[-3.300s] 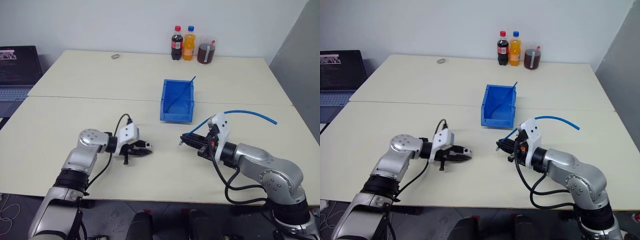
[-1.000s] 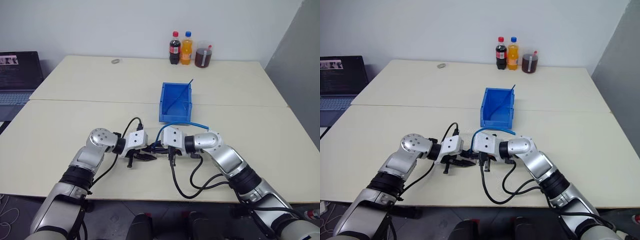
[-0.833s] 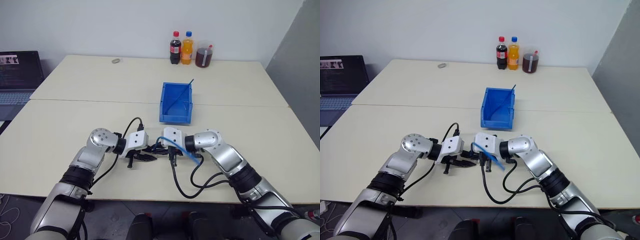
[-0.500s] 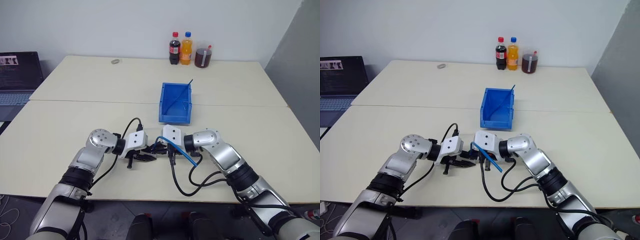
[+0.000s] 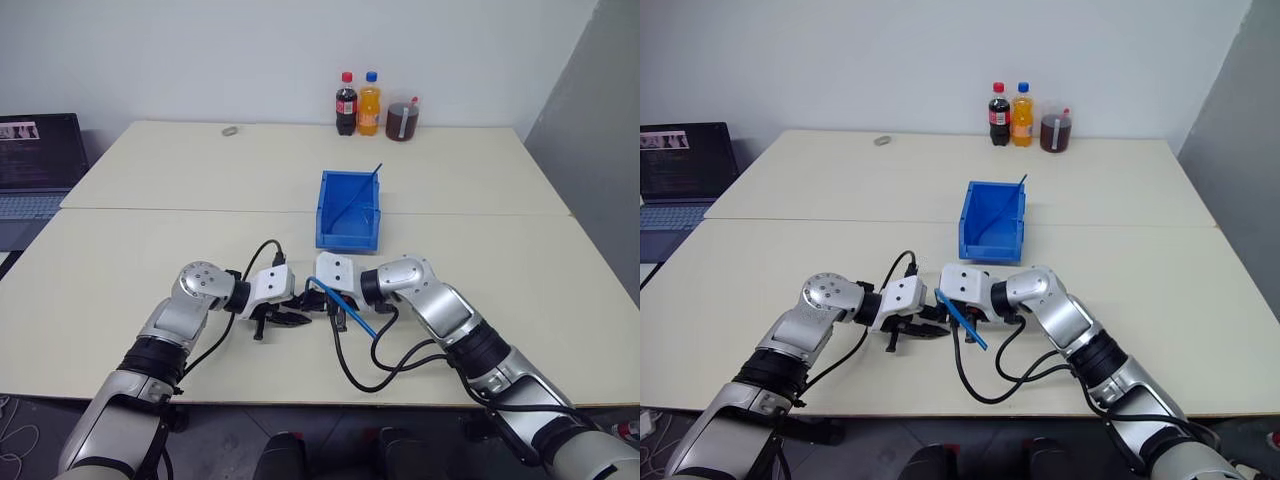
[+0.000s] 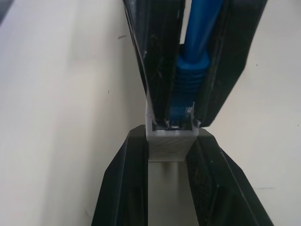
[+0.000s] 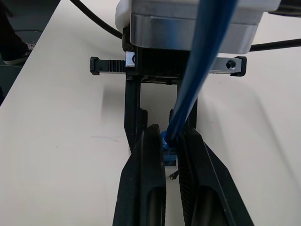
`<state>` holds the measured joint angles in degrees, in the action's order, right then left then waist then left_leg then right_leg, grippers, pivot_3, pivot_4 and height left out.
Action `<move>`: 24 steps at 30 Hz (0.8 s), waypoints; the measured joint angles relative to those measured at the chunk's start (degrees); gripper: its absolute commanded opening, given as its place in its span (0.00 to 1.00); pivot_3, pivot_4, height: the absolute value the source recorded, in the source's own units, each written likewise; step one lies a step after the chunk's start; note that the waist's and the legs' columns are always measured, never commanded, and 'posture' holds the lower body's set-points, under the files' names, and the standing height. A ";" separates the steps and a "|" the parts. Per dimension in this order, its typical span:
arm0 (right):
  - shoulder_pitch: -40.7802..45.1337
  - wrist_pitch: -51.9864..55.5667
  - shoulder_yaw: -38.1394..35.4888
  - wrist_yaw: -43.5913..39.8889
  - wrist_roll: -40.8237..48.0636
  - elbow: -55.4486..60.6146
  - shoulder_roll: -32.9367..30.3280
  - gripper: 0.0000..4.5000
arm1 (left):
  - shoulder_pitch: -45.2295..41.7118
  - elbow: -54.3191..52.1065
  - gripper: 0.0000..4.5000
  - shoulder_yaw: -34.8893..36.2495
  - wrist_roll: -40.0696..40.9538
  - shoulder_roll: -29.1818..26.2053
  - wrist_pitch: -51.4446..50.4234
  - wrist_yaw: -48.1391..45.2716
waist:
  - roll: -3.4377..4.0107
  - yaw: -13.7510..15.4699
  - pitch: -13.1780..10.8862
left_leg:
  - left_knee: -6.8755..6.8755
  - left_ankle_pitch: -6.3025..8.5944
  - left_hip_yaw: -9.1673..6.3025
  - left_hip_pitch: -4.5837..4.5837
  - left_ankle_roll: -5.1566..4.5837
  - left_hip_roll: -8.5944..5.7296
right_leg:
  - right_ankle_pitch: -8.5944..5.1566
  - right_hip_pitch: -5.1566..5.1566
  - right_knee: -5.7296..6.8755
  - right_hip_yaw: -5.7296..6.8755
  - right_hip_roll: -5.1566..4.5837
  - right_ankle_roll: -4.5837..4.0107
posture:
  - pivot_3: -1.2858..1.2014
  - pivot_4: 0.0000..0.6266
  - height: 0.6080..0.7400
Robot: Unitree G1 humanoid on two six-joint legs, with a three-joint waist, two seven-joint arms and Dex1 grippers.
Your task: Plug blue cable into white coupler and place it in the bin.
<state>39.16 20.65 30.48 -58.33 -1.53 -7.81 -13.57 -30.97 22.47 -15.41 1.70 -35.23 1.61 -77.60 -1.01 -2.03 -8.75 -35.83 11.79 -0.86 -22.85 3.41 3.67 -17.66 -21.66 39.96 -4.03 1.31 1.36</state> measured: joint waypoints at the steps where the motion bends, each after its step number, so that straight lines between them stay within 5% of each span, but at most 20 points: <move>1: -0.45 -0.12 -0.35 0.42 0.01 0.55 0.02 0.02 | 0.48 -0.28 0.17 0.16 0.06 0.12 0.17 0.62 | 0.04 0.01 0.02 | 0.00 0.00 0.00 -0.01 0.01 0.00 | -0.02 0.01 0.00 -0.01 -0.01 0.01 | 0.52 0.24 1.00; 3: -1.55 -0.43 -1.02 1.23 0.09 1.17 0.29 0.02 | 1.13 -0.53 0.17 0.42 0.50 0.29 -0.01 0.90 | 0.05 0.02 0.03 | 0.00 0.01 0.00 -0.01 0.01 0.00 | -0.03 0.01 0.00 0.01 -0.01 0.01 | 0.52 0.24 1.00; 4: -2.25 -0.81 -1.40 1.78 0.19 1.60 0.43 0.02 | 1.62 -0.83 0.33 0.87 0.95 0.40 -0.53 1.12 | 0.05 0.02 0.03 | 0.00 0.01 -0.01 -0.03 0.01 0.00 | -0.03 0.00 0.00 0.01 -0.01 0.01 | 0.52 0.24 1.00; 18: -7.25 4.02 -6.18 3.79 4.26 10.02 -1.48 0.02 | 10.14 -10.90 0.96 5.65 7.83 -1.59 -7.66 2.91 | -0.07 0.01 -0.38 | 0.05 0.04 -0.11 -0.66 0.06 0.04 | -0.08 -0.66 0.03 0.09 0.02 -0.03 | 0.52 0.24 1.00; 24: -7.22 8.89 -12.44 6.19 8.65 16.87 -2.49 0.02 | 10.47 -16.71 1.00 12.85 14.28 -2.30 -15.15 7.10 | -0.16 0.15 -0.67 | -0.04 0.04 -0.29 -1.03 0.07 0.02 | -0.08 -0.82 -0.01 0.24 -0.02 -0.03 | 0.52 0.24 1.00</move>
<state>31.93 29.54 18.04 -52.15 7.12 9.05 -16.06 -20.50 5.76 -2.55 15.98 -37.53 -13.54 -70.50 -1.18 -1.88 -9.41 -35.86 11.83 -1.15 -23.89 3.48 3.69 -17.74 -22.48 39.95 -3.78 1.28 1.33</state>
